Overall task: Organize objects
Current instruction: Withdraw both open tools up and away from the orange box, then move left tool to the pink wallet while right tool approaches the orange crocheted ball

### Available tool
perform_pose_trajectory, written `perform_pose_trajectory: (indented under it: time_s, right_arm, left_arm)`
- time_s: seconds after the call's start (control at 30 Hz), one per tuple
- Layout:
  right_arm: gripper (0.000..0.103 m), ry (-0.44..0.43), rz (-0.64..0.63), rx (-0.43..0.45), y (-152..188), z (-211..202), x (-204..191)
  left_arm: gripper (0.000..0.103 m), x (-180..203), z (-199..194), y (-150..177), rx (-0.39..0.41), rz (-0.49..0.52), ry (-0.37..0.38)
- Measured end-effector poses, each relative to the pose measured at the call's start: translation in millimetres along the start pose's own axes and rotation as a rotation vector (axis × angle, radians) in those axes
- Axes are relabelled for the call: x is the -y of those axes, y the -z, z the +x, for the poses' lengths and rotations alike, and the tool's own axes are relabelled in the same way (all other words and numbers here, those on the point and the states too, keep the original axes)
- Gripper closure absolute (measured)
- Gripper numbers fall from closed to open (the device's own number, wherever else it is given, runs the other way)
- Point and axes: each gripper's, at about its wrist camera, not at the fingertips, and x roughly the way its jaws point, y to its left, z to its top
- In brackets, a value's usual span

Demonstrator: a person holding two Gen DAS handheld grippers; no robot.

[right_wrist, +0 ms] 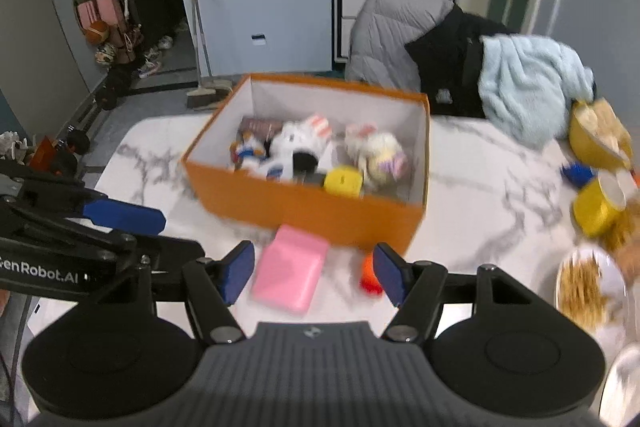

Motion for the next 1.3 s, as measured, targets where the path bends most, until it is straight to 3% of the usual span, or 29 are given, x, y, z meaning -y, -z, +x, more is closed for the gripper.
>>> perform_pose_trajectory:
  time_s: [0.2, 0.43, 0.53, 0.57, 0.67, 0.87, 1.0, 1.17, 1.3]
  right_arm:
    - [0.035, 0.048, 0.033, -0.075, 51, -30, -29]
    - [0.031, 0.072, 0.12, -0.099, 84, -41, -41]
    - [0.031, 0.05, 0.097, -0.117, 86, -28, -31]
    - [0.031, 0.036, 0.089, -0.127, 87, -19, -24]
    - [0.03, -0.024, 0.075, -0.151, 83, 3, -4]
    - [0.028, -0.071, -0.019, -0.185, 63, 53, 26]
    - [0.026, -0.04, -0.038, -0.176, 45, 78, 45]
    - [0.025, -0.011, 0.022, -0.181, 29, 113, 73]
    - [0.025, -0.002, 0.071, -0.2, 21, 139, 90]
  left_arm:
    - [0.028, 3, -25, 51, 0.01, 0.022, 0.044]
    - [0.027, 10, -38, 83, 0.064, 0.039, 0.027]
    - [0.023, 9, -19, 82, 0.02, -0.015, 0.019]
    - [0.019, 8, -12, 81, 0.0, -0.044, 0.0]
    - [0.02, 6, 8, 76, -0.022, -0.139, -0.074]
    - [0.02, 0, 50, 66, -0.038, -0.201, -0.23]
    - [0.02, -8, 80, 58, -0.053, -0.213, -0.261]
    - [0.02, -12, 125, 42, -0.032, -0.161, -0.309]
    - [0.02, -16, 158, 35, -0.061, -0.14, -0.314]
